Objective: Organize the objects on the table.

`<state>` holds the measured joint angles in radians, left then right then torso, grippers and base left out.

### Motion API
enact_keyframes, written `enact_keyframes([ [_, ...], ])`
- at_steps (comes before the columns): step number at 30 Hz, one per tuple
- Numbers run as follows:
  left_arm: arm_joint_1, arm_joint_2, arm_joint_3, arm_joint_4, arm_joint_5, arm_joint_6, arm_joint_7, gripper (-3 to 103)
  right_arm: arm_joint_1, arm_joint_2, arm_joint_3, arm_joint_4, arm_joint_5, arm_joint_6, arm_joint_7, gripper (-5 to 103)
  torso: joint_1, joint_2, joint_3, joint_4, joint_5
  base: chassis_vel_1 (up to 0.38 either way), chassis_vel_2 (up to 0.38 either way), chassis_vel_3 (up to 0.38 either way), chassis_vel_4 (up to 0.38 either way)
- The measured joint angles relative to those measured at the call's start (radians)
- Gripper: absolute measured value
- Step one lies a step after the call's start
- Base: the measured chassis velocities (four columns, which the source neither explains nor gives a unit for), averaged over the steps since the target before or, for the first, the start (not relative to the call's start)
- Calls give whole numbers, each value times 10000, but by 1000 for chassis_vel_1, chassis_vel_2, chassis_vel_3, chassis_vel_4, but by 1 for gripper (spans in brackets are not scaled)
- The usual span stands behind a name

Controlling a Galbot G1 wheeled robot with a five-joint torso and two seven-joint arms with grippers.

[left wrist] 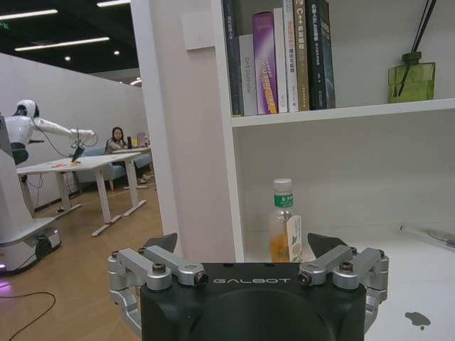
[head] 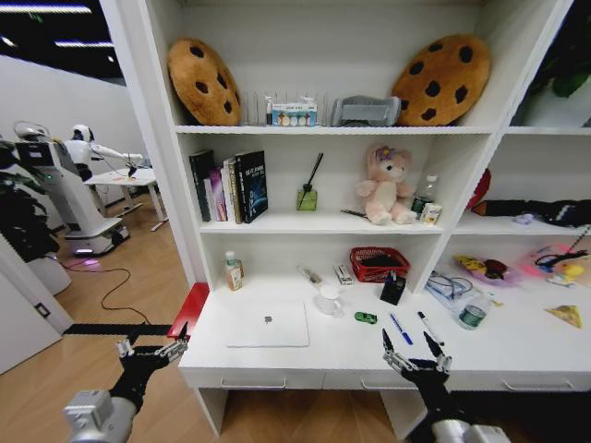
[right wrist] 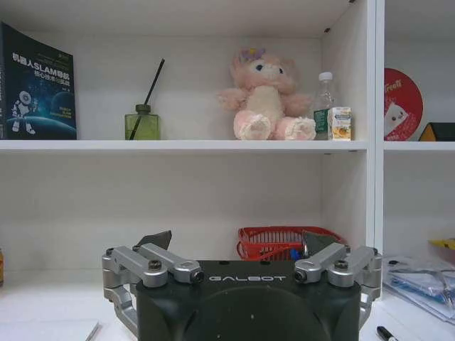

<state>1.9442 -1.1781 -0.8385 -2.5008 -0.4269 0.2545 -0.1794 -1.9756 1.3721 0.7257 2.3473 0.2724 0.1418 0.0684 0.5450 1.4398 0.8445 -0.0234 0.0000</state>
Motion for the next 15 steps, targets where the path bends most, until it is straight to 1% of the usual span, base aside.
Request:
enact_keyframes([
  [4,-2,1,2,2,2,0,0,100,19,-79,155,-2,-10,113,-99,100,0,0,0,0,0,0,0,0,0],
  [7,-4,2,4,4,4,0,-1,100,31,-183,270,-2,189,128,-117,100,0,0,0,0,0,0,0,0,0],
  [15,-6,7,4,6,5,0,-5,100,-3,-241,217,-6,354,-18,-169,100,0,0,0,0,-1,0,0,0,0],
])
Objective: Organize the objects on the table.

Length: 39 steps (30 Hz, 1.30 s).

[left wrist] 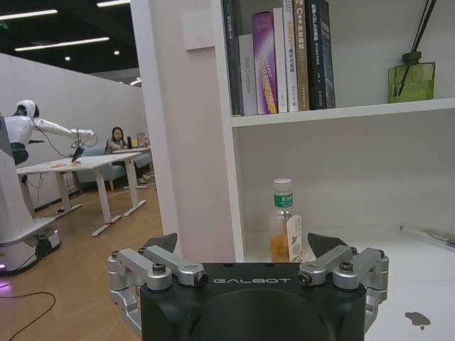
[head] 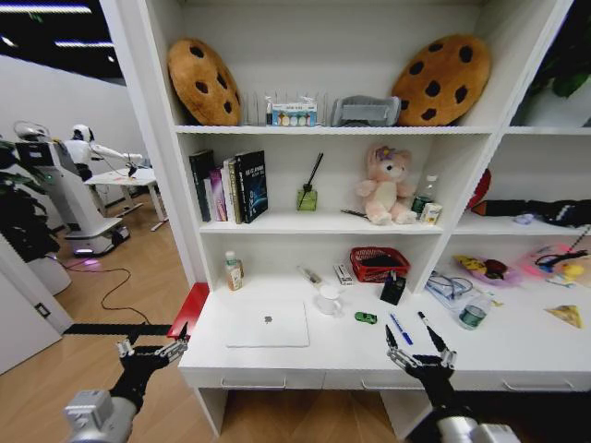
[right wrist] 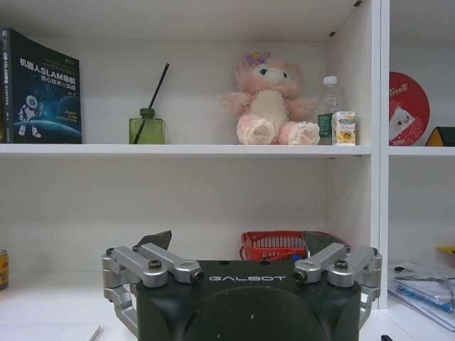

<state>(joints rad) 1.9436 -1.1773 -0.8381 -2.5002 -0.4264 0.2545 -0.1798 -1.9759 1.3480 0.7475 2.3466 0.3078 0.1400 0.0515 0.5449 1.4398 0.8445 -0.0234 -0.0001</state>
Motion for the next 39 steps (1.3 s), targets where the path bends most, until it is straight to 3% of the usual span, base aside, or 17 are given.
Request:
enact_keyframes([
  [21,-1,2,4,0,0,-7,4,100,556,-469,94,-437,610,58,-453,100,1,-1,1,0,3,-79,-84,88,71],
  [24,-3,3,2,1,0,-8,3,100,1106,-930,518,-967,1458,-193,-1477,100,1,0,0,-1,-4,52,43,-46,-46],
  [30,-2,4,-1,2,0,-12,2,100,2216,-1981,835,-2375,1890,-207,-2828,100,0,0,0,-2,1,31,23,-36,-35],
  [33,-3,2,0,2,0,-14,3,100,3772,-3221,706,-4391,1872,-12,-4193,100,1,-2,2,3,7,0,0,0,0],
  [34,-3,2,0,2,0,-14,3,100,3772,-3221,706,-4391,1872,-12,-4193,100,1,-2,2,3,7,0,0,0,0],
  [36,-3,3,0,2,-1,-14,4,100,4740,-3822,513,-5799,1949,216,-5561,100,2,-2,2,3,5,0,0,0,0],
  [37,-3,3,0,2,-1,-14,4,100,4740,-3822,513,-5799,1949,216,-5561,100,2,-2,2,3,5,0,0,0,0],
  [39,-3,3,1,1,-1,-14,4,100,5269,-4132,388,-6732,1950,450,-6506,100,2,-2,2,0,5,0,0,0,0],
])
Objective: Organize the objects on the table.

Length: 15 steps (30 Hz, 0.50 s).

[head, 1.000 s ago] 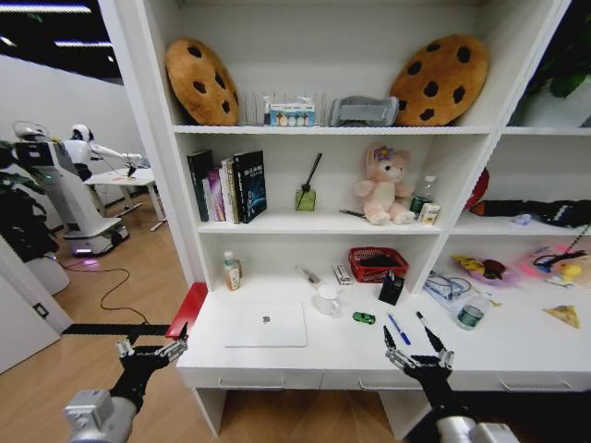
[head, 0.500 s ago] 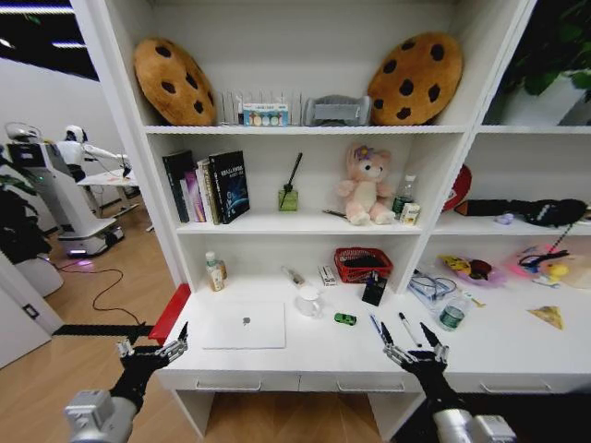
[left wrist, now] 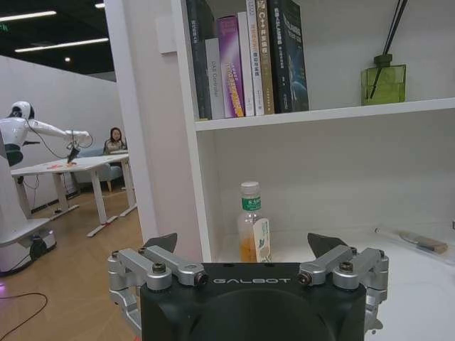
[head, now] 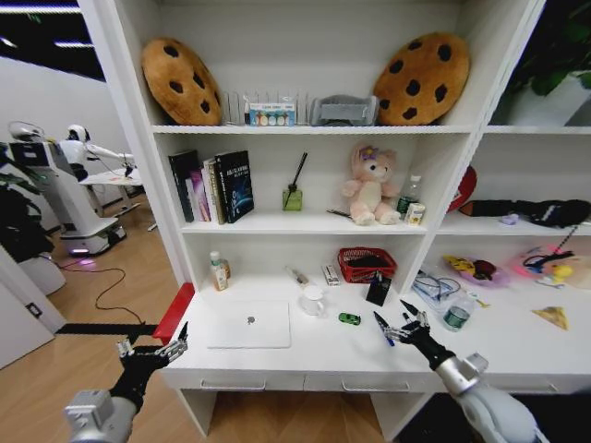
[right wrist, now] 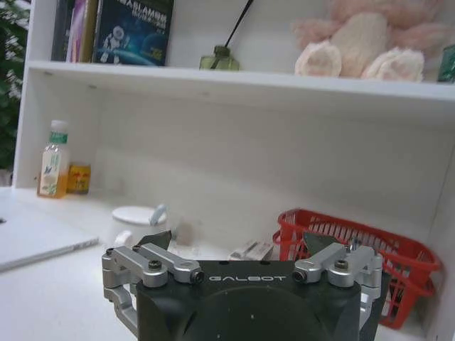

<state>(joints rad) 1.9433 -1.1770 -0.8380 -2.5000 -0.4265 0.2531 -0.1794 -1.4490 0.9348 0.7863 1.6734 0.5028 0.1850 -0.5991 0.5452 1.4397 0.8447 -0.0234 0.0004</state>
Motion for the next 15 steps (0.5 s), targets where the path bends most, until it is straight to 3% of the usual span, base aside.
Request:
enact_keyframes([
  [5,0,0,0,0,0,0,-1,100,647,-353,-395,-991,15,64,-895,100,-1,0,0,-4,-4,0,0,0,0],
  [8,0,0,-1,0,0,-1,0,100,2055,-694,-1336,-2528,34,-66,-2090,100,-2,1,-1,1,-3,0,0,0,0],
  [15,0,0,0,0,0,-1,0,100,3466,-831,-2288,-3720,140,-133,-3211,100,-1,0,-1,2,-4,0,0,0,0],
])
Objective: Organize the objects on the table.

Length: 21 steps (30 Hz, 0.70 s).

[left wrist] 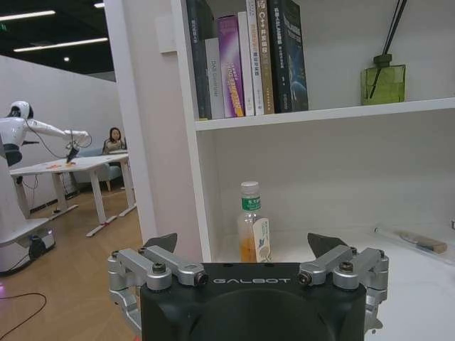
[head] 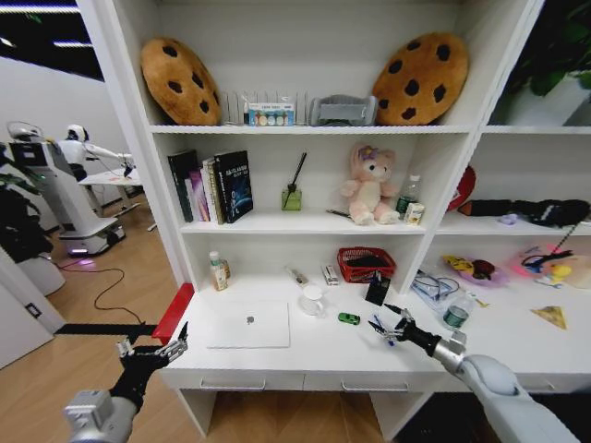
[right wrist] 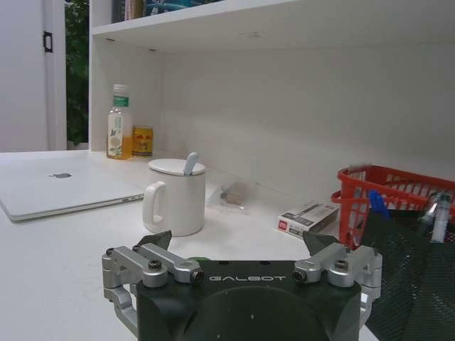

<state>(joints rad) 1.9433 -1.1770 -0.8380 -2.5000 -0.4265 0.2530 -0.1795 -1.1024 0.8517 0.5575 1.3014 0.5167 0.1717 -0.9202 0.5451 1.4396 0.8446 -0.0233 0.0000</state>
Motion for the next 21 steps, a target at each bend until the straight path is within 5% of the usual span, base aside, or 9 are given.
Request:
enact_keyframes([
  [8,0,0,0,0,0,0,0,100,1580,-122,-1428,-1431,-418,-10,-1177,100,0,1,0,-3,1,0,0,0,0],
  [21,0,0,0,0,0,1,0,100,3036,-120,-3078,-2200,-985,-147,-1379,100,0,2,-1,-3,-1,0,0,0,0],
])
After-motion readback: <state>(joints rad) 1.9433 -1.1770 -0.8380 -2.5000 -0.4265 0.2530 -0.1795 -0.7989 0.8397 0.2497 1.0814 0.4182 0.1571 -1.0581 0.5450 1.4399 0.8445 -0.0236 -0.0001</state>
